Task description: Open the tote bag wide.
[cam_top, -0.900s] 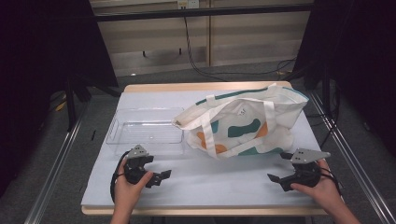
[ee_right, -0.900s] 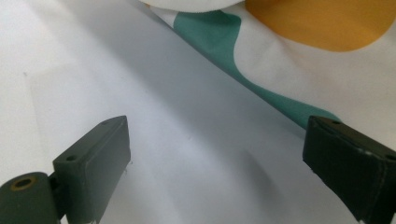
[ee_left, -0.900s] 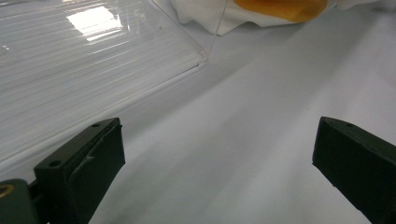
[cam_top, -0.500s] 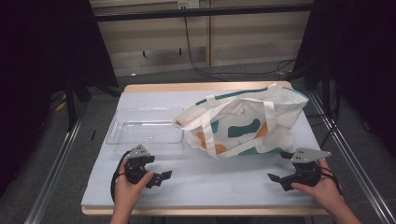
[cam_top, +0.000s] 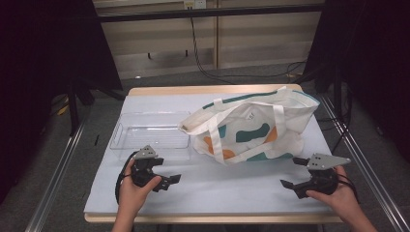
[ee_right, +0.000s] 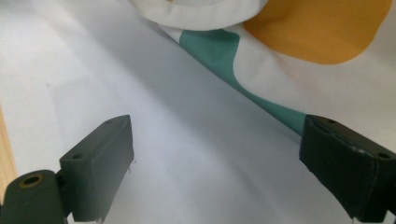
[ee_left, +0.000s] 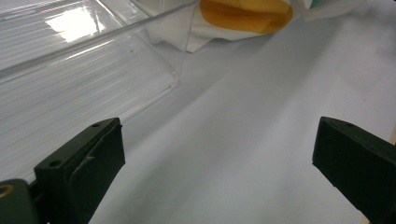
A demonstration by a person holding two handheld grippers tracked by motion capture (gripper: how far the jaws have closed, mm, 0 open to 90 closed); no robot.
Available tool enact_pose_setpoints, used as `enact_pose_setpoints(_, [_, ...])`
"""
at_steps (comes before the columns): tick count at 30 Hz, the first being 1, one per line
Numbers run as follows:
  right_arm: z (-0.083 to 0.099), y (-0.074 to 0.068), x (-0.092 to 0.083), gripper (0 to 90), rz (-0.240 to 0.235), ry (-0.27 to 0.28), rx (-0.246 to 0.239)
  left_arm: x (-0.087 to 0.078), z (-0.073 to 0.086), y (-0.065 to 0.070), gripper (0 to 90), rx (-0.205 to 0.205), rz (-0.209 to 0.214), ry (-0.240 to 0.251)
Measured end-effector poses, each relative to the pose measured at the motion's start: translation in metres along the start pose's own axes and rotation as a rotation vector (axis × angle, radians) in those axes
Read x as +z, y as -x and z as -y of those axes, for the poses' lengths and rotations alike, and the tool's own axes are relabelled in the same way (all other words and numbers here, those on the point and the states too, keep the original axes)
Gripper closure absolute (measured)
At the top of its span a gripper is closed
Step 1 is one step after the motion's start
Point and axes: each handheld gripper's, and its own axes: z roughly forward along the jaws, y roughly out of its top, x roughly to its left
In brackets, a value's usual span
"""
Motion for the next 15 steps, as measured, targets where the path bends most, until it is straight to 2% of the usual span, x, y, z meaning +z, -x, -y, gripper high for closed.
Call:
enact_pose_setpoints(7, [-0.006, -0.003, -0.003, 10.3, -0.011, 0.005, -0.011, 0.001, -0.008, 0.003, 2.3, 0.018, 0.006, -0.035])
enact_pose_setpoints(9, [-0.007, -0.003, -0.004, 10.6, -0.016, 0.007, -0.011, 0.001, -0.01, 0.004, 2.3, 0.03, 0.012, -0.04])
enact_pose_setpoints(15, [-0.013, 0.0, -0.006, 11.4, -0.02, 0.028, 0.004, -0.001, -0.016, 0.007, 2.3, 0.031, 0.036, -0.038])
